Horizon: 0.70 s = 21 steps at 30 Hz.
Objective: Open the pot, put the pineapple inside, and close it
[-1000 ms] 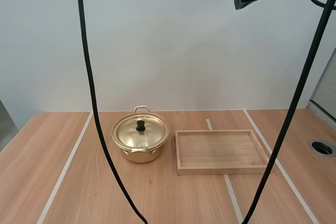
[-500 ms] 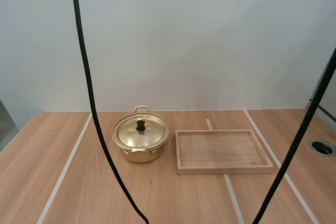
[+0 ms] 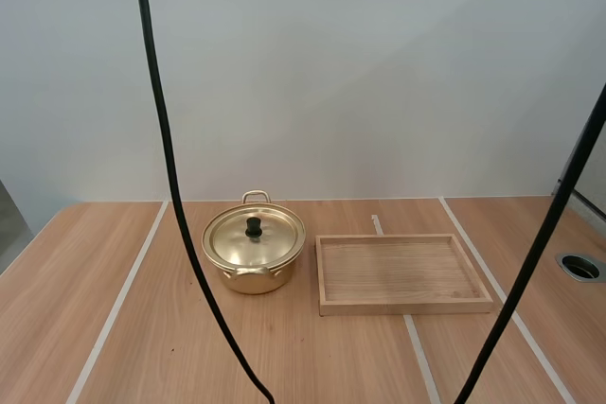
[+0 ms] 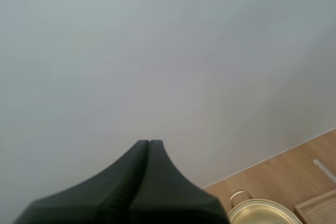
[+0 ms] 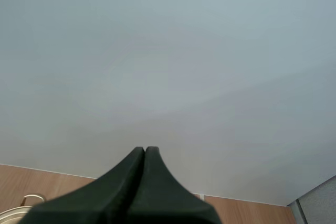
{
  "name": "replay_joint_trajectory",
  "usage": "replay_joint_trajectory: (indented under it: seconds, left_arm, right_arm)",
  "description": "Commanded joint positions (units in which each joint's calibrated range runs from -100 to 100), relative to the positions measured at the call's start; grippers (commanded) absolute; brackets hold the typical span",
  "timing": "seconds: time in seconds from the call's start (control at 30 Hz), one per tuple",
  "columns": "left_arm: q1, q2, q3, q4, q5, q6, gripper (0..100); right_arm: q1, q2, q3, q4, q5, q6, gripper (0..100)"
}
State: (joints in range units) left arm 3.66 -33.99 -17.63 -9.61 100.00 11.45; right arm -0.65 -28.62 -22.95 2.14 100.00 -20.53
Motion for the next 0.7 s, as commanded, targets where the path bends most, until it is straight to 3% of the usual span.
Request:
replay_joint_trajectory:
  seconds: [0.0,0.23,0.53,0.67]
  left_arm:
    - [1.8,-0.43,-0.21,-4.4,0.0,-1.64,0]
    - [7.23,-0.77,1.8,-18.92,0.0,-1.42,0]
    - [7.4,-4.56,22.7,-17.59,-0.33,2.45,0]
    - [7.4,-5.85,30.87,-17.36,-7.03,4.35,0]
  right_arm:
    - [-1.1,-1.73,-0.48,0.85,0.0,1.61,0]
    - [-2.65,-4.1,0.3,6.21,-2.23,2.26,0]
    - [-2.65,-9.83,17.97,6.1,-20.87,2.26,0]
    - [-2.65,-12.0,27.84,6.1,-29.68,2.26,0]
